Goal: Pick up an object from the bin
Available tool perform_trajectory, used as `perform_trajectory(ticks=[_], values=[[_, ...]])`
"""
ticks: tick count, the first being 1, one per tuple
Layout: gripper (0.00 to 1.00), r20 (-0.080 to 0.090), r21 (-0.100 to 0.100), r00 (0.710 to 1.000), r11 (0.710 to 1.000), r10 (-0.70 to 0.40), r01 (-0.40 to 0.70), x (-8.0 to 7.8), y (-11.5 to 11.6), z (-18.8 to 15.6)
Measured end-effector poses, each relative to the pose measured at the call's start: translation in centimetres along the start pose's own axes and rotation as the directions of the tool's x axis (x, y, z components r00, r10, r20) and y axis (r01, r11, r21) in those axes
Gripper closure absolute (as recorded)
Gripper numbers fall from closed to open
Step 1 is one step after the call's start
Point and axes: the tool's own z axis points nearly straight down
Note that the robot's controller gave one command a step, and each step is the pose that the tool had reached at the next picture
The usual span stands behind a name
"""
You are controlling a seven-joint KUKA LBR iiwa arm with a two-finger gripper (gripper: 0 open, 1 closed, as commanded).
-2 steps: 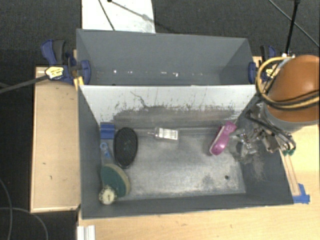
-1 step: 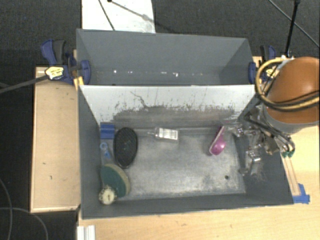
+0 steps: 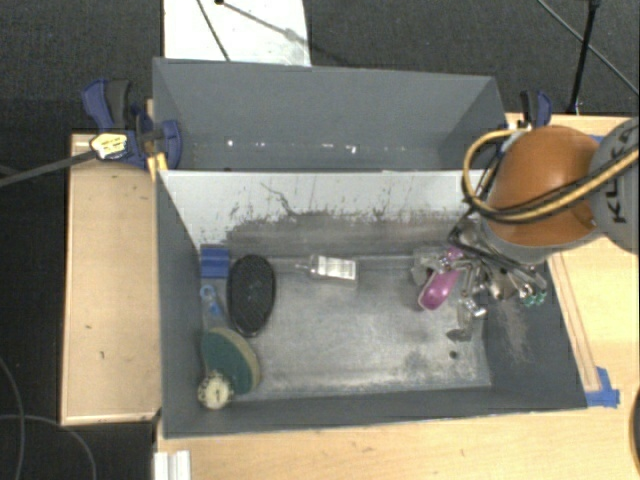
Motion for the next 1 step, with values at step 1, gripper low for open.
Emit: perform_trajectory(ticks=[1], values=[[0.00,0.004,0.005,0.998,0.998,-0.059,0.059,-2.16,-5.75,4.57]])
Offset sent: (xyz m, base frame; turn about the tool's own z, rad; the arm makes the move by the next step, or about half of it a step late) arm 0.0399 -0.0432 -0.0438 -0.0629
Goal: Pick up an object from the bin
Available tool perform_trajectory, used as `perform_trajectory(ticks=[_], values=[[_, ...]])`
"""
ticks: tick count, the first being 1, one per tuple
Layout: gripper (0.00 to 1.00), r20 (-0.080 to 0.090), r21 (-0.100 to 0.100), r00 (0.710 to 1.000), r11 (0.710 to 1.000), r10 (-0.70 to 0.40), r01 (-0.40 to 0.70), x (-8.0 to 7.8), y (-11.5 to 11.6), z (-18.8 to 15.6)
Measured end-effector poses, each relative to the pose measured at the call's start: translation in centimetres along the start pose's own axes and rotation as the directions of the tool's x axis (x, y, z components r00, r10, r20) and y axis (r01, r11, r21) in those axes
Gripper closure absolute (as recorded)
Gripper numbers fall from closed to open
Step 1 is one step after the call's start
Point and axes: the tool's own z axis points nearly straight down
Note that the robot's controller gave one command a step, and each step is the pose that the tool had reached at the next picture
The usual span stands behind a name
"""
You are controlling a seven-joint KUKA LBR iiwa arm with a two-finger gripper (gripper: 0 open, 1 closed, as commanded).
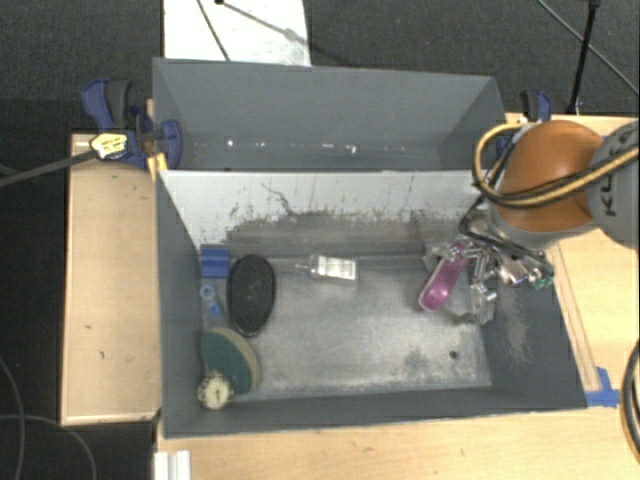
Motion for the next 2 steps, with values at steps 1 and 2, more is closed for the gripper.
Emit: perform_trajectory(ticks=[1,2], values=[[1.00,0.003,0.000,1.000,1.000,0.001,-0.001,-0.2,0.2,-0.3],[1.00,0.007,0.003,1.000,1.000,-0.020,0.020,1.1,2.4,-15.9]])
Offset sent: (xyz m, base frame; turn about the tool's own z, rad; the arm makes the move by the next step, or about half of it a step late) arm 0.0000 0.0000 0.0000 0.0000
